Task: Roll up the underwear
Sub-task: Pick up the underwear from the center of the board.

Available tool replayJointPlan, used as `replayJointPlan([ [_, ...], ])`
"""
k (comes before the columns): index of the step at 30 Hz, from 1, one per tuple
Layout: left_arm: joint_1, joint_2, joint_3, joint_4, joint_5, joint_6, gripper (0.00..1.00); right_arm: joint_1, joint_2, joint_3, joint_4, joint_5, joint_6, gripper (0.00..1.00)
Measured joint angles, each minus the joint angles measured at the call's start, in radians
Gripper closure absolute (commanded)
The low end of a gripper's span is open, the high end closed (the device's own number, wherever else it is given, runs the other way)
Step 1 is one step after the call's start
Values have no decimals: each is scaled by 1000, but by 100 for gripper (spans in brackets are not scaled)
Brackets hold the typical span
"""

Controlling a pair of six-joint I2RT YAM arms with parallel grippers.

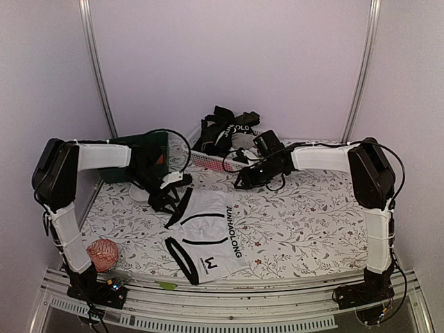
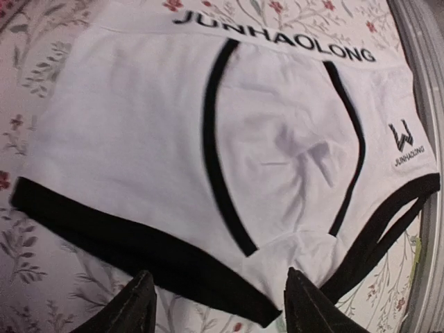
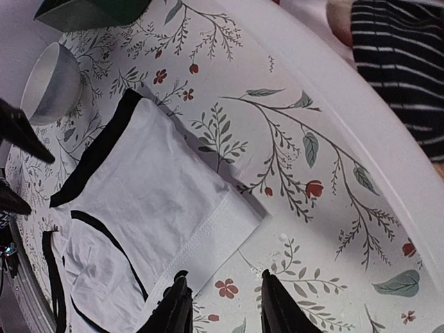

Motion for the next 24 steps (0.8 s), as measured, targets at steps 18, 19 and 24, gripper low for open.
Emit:
replayJointPlan([
  [18, 172, 211, 330, -24, 92, -109, 34, 10, 233, 282, -60, -24, -206, 63],
  [19, 173, 211, 330, -24, 88, -107, 34, 10, 242, 291, -63, -25, -217, 64],
  [24, 175, 211, 350, -41, 64, -94, 34, 7, 308, 320, -85, -37, -271, 66],
])
